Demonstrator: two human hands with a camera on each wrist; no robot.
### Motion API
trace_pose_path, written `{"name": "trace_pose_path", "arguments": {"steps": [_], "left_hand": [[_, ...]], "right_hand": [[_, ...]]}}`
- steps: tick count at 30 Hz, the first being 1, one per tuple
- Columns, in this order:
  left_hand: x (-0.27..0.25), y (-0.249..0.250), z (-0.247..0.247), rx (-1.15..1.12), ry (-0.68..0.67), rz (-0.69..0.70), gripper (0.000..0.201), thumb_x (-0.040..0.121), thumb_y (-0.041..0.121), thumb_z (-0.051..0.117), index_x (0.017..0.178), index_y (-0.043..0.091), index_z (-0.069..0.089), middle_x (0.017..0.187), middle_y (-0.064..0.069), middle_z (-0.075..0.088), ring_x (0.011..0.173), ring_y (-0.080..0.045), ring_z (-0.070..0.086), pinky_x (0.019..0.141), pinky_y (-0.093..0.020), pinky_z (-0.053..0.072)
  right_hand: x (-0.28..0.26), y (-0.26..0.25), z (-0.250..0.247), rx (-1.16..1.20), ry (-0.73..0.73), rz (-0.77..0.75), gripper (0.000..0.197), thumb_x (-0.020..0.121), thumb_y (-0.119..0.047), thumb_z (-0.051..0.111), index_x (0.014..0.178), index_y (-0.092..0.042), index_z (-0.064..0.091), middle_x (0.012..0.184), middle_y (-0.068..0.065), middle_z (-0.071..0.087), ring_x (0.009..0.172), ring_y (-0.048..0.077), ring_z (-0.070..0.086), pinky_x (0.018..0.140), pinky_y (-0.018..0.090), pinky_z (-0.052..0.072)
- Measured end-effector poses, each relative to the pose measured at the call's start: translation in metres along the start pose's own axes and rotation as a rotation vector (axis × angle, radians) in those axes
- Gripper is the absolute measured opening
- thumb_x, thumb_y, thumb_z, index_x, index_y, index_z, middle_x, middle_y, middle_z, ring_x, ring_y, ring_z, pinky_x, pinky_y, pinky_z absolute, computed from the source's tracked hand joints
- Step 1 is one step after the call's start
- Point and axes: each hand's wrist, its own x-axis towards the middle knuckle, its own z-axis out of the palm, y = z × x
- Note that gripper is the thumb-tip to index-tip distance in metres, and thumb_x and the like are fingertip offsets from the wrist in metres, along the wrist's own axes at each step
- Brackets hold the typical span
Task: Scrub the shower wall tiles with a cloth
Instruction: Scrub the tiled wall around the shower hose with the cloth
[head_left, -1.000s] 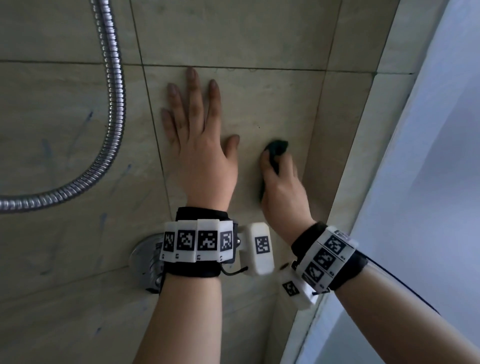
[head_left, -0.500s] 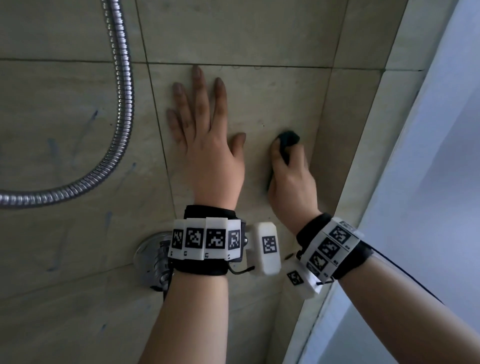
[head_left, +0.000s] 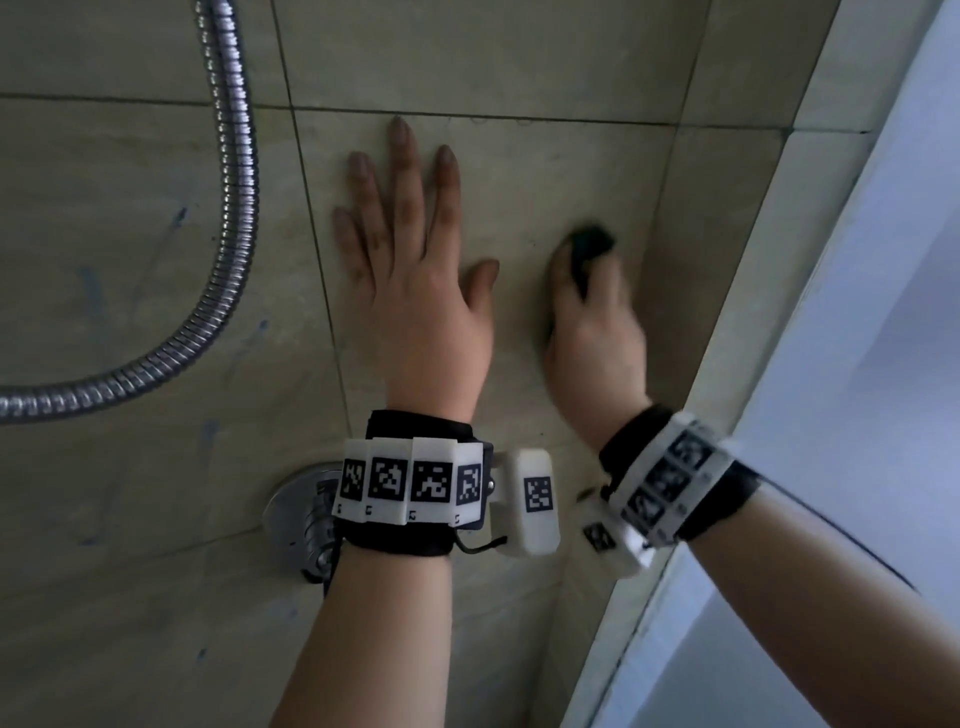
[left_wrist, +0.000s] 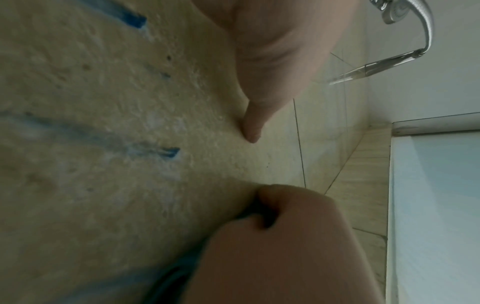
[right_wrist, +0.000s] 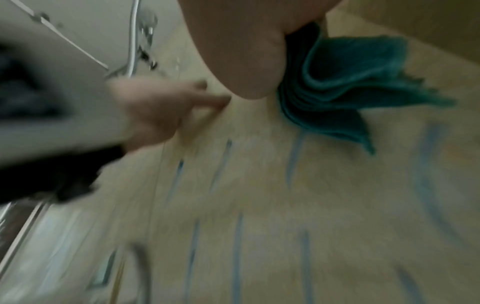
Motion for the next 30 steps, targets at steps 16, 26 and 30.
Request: {"name": "trace_pose_path", "arguments": {"steps": [16,26,30], "left_hand": [[-0.011,0.003,0.003,0.070,-0.001,-0.013,0.071,0.090,0.038,0.059,0.151,0.017,0.029,0.158,-0.011,0.021,0.145,-0.036,0.015,0.118,-0.045,0.006],[-0.015,0.007,0.005,0.073,-0.016,-0.035,0.073,0.088,0.036,0.061,0.151,0.017,0.028,0.158,-0.012,0.021,0.145,-0.037,0.015,0.118,-0.046,0.007],[-0.015,0.005,0.005,0.076,-0.021,-0.030,0.074,0.088,0.037,0.062,0.151,0.018,0.027,0.158,-0.012,0.021,0.145,-0.036,0.015,0.118,-0.045,0.007]], "right_hand": [[-0.018,0.013,-0.002,0.013,-0.246,0.434,0.062,0.084,0.001,0.044,0.144,0.006,0.031,0.139,0.031,0.032,0.108,0.047,0.049,0.069,0.043,0.048],[-0.016,0.004,-0.006,0.155,-0.151,0.251,0.052,0.079,0.015,0.046,0.130,0.016,0.044,0.118,0.038,0.044,0.082,0.050,0.057,0.064,0.040,0.052],[-0.002,0.013,-0.008,0.205,-0.089,0.306,0.055,0.084,0.013,0.038,0.138,0.010,0.039,0.125,0.033,0.038,0.098,0.046,0.052,0.083,0.038,0.047]]}}
